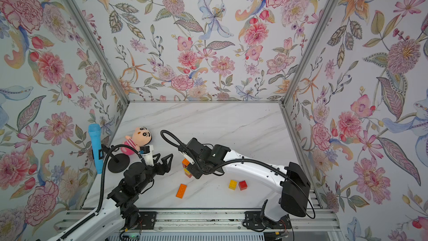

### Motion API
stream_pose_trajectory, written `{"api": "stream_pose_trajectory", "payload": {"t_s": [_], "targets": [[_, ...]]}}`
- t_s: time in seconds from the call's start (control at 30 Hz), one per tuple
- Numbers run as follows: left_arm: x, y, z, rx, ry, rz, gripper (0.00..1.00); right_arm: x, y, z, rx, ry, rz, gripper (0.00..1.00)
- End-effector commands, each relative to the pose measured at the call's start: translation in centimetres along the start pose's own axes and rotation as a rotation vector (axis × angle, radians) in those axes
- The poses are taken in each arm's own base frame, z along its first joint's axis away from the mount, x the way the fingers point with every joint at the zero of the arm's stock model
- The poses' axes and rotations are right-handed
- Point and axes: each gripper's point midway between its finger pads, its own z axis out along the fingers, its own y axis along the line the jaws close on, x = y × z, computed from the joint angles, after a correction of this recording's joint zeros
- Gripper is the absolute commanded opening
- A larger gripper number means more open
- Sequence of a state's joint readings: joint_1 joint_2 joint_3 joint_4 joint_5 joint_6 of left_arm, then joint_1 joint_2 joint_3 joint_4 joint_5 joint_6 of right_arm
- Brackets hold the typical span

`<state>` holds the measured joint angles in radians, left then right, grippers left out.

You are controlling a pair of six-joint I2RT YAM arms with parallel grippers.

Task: Assemble the letter p with lego
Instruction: Assemble the lego brick with the lego brick.

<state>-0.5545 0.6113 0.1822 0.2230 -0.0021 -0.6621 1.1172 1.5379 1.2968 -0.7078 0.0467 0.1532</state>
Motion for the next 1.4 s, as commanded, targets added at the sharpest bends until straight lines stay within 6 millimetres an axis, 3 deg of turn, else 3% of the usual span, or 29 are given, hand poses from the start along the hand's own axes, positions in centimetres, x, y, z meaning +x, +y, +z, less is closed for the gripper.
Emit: {"api": "stream_pose_trajectory", "payload": {"t_s": [0.0, 0.3, 0.5, 0.93, 1.37], "targets": [[-1.0, -2.1, -0.1, 0.096, -0.007, 0.009, 0.85, -0.3, -0.9, 0.2, 0.06, 0.011, 0.08, 0.15], [-1.2, -6.7, 0.1, 0.278, -0.012, 0.021, 0.83, -0.1, -0.4, 1.5, 0.077, 0.026, 0.081, 0.13], [-1.3, -8.2, 0.0, 0.335, -0.017, 0.019, 0.82, 0.0, -0.1, 2.1, 0.068, 0.011, 0.095, 0.13], [-1.0, -8.8, 0.8, 0.349, -0.001, 0.009, 0.8, 0.8, 0.7, 2.7, 0.074, 0.032, 0.071, 0.12], [0.3, -9.1, 1.6, 0.358, 0.037, 0.015, 0.73, 1.8, 0.2, 3.4, 0.109, 0.057, 0.063, 0.12]]}}
